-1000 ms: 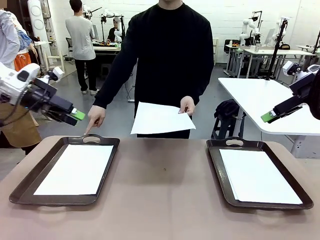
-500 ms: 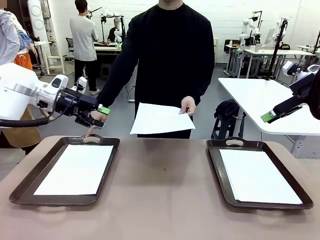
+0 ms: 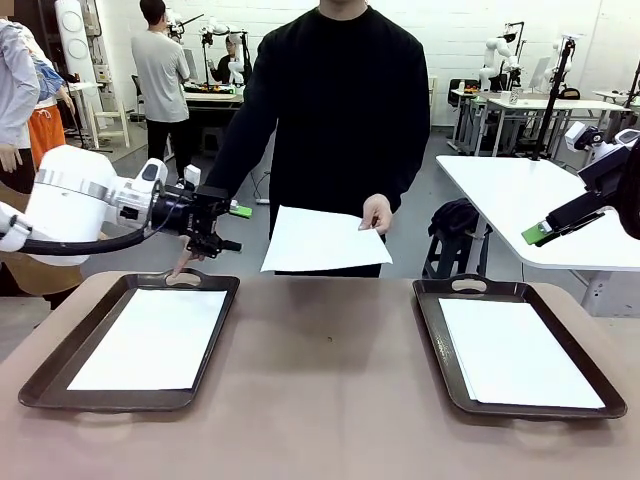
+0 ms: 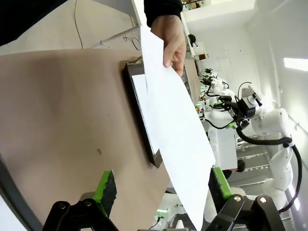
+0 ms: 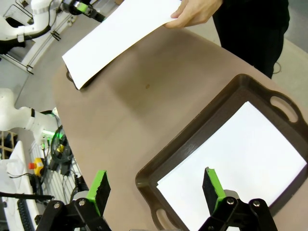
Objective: Sort the A4 documents.
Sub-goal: Receive the A4 Paper.
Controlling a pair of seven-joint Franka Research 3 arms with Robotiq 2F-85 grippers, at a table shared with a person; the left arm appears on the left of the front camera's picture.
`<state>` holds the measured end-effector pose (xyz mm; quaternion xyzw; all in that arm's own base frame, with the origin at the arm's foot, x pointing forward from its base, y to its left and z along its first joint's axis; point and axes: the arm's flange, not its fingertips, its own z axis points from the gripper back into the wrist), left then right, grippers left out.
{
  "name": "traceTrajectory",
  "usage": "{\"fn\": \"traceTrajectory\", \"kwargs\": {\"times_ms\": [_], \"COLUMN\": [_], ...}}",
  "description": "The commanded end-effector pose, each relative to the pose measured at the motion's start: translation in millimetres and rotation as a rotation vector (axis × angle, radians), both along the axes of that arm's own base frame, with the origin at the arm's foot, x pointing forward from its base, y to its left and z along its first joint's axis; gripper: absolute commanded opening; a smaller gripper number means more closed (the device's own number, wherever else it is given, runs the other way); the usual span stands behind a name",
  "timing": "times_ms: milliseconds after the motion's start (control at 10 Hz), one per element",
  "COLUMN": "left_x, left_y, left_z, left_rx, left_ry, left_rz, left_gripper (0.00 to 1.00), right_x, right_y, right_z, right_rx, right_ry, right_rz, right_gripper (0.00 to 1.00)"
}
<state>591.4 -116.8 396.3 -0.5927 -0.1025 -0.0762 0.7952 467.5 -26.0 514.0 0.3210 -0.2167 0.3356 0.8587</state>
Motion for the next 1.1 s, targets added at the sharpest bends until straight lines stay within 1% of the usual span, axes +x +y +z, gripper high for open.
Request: {"fn": "traceTrajectory", "kwargs": {"times_ms": [0,200,500,600,800,1000], "left_x": [21,24,27,27,28,27], "left_y": [-12,-25,-44,-48,-60,-69], "left_z": [-2,-9,-29,-32,-38,-36], "left_rx": [-0.024,-0.04,-0.088,-0.098,-0.164,-0.202], "left_ry": [0.057,0.081,0.148,0.154,0.168,0.164], "left_rz": [0.024,0.021,0.0,-0.012,-0.033,-0.036], "left_gripper": [1.0,1.0,1.0,1.0,1.0,1.0], "right_x": [1,1,1,1,1,1], "right_y": [1,1,1,1,1,1], "right_z": [0,0,0,0,0,0], "right_rx": [-0.003,-0.003,-0.003,-0.003,-0.003,-0.003], "right_ry": [-0.002,-0.002,-0.002,-0.002,-0.002,-0.002], "right_rz": [0.0,0.0,0.0,0.0,0.0,0.0], "right_gripper": [1.0,1.0,1.0,1.0,1.0,1.0]}}
